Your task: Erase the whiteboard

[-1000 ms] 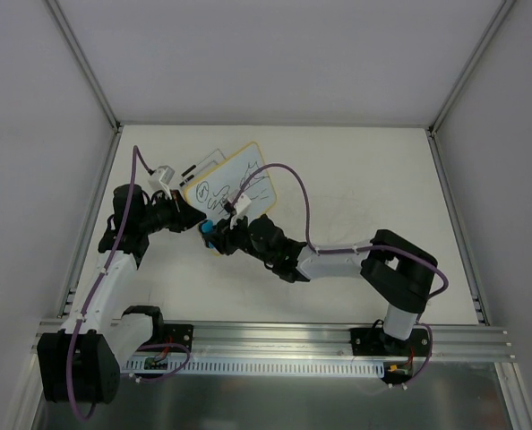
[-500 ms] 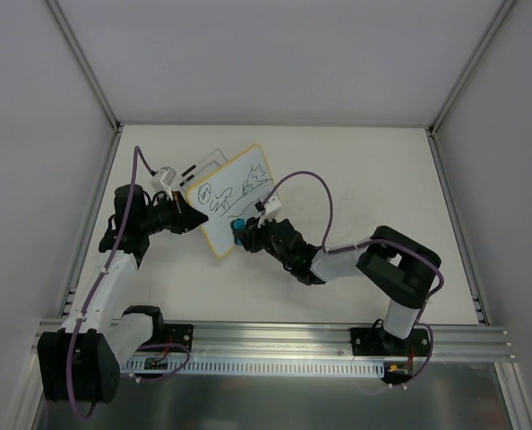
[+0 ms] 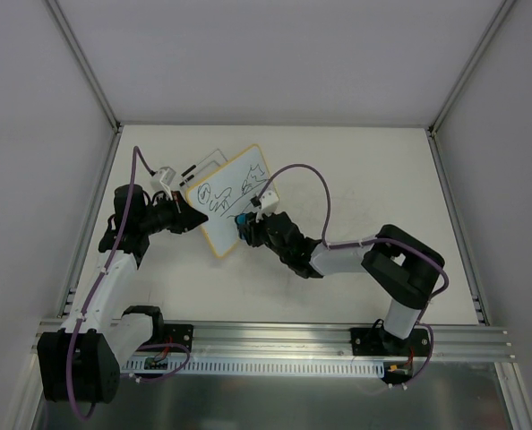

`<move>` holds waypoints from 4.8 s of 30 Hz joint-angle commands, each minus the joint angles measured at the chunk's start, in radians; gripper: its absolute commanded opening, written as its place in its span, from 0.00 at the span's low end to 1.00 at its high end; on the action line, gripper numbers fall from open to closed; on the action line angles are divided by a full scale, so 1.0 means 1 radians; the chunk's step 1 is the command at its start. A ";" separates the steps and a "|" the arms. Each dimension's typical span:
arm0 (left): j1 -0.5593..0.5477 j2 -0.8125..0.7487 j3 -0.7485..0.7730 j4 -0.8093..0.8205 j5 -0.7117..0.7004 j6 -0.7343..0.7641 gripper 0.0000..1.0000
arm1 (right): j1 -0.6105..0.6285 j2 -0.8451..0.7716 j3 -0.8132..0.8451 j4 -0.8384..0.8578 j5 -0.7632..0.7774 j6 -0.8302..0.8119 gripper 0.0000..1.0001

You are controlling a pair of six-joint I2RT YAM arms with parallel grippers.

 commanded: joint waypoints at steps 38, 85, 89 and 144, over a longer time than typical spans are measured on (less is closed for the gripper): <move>-0.023 -0.028 0.011 -0.005 0.122 -0.045 0.00 | 0.214 -0.040 0.212 -0.408 -0.048 -0.061 0.00; -0.023 -0.022 0.011 -0.007 0.145 -0.049 0.00 | -0.192 0.040 0.147 -0.206 -0.207 0.007 0.00; -0.023 -0.021 0.009 -0.005 0.142 -0.049 0.00 | -0.114 0.017 0.167 -0.209 -0.218 -0.059 0.00; -0.023 -0.019 0.017 -0.007 0.237 -0.063 0.00 | -0.330 0.054 0.112 -0.233 -0.138 0.094 0.00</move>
